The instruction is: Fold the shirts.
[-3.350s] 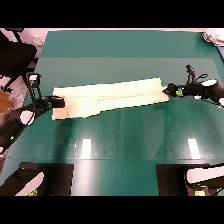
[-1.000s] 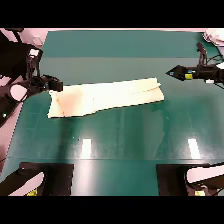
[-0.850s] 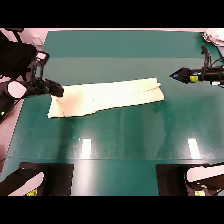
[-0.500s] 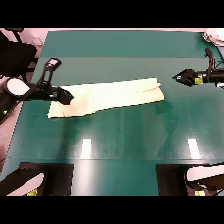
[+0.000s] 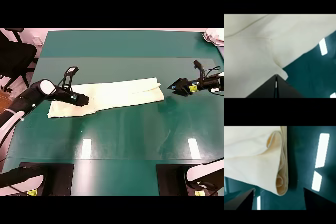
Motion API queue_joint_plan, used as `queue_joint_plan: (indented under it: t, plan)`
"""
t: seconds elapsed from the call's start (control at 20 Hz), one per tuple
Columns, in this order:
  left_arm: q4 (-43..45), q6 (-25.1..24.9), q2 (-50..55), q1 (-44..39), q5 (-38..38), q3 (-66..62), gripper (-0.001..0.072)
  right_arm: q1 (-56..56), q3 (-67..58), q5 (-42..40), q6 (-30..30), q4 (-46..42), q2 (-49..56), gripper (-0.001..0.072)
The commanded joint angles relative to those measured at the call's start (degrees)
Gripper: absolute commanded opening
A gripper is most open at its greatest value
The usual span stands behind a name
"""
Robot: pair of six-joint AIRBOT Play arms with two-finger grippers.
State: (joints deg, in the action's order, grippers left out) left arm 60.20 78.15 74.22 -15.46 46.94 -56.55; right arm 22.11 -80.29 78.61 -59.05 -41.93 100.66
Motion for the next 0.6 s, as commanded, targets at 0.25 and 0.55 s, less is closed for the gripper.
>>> queue_joint_plan:
  t: [0.25, 0.55]
  plan:
    - [1.25, 9.97, 9.20, -0.50, -3.76, -1.97, 0.0020, -2.21, -0.11, 0.02, 4.90, 0.37, 5.25, 0.0720]
    - [1.25, 9.90, 9.25, -0.50, -4.57, -1.97, 0.0020, -2.62, -1.70, -2.73, 8.04, 4.70, 7.04, 0.0720]
